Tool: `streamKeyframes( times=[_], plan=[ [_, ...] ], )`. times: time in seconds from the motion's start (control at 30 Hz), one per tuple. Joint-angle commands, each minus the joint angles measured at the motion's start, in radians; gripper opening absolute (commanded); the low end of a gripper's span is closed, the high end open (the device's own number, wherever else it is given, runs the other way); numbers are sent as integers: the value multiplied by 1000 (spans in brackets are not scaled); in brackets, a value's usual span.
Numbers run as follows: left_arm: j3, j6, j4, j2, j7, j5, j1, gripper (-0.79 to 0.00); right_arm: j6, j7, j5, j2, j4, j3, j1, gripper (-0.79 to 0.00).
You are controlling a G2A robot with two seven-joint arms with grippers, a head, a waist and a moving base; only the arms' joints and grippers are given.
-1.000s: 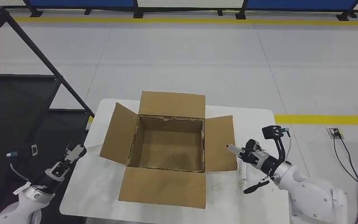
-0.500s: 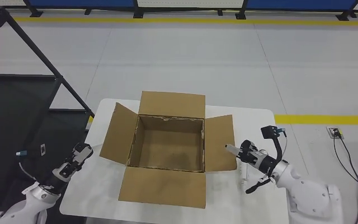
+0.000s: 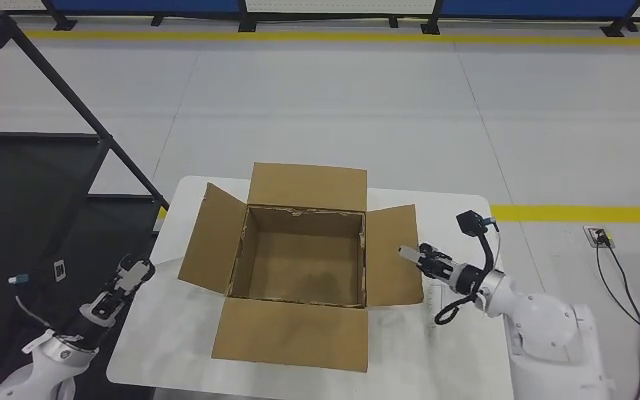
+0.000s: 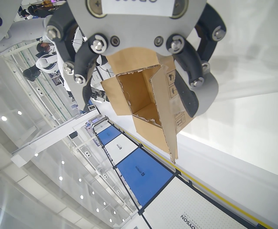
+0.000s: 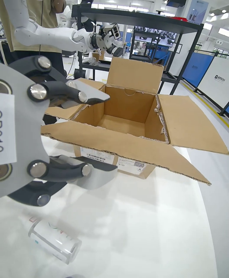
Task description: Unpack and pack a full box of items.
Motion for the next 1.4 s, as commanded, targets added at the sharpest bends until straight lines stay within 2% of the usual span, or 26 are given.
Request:
streamKeyframes(
  times=[0.0, 0.73, 0.8, 0.83, 0.87, 0.9, 0.93, 1.1, 1.2, 1.37],
  plan=[
    [-3, -1, -2, 0, 1, -3, 3, 0, 16, -2, -1, 3, 3, -6, 4, -785],
    [-16, -19, 8, 2, -11, -24, 10, 0, 209, -84, -15, 27, -29, -115, 16, -785],
    [-17, -19, 10, 2, -12, -26, 10, 0, 217, -79, -15, 29, -35, -122, 17, -702],
    [-18, -19, 10, 2, -12, -27, 9, 0, 222, -75, -14, 31, -38, -126, 17, -619],
    [-17, -19, 11, 2, -14, -28, 9, 0, 225, -75, -13, 32, -42, -127, 15, -456],
    [-17, -19, 11, 3, -16, -29, 9, 0, 226, -73, -13, 34, -45, -128, 13, -203],
    [-18, -21, 11, 3, -17, -30, 8, 0, 228, -75, -14, 36, -59, -124, 4, 0],
    [-18, -23, 6, 4, -22, -35, 4, 0, 231, -108, -52, 49, -189, -77, -104, 0],
    [-18, -25, 3, 4, -24, -38, 4, 0, 285, -129, -115, 56, -284, -40, -198, 0],
    [-14, -24, 0, 4, -24, -34, 4, 0, 291, -81, -217, 71, -363, -1, -311, 0]
  ],
)
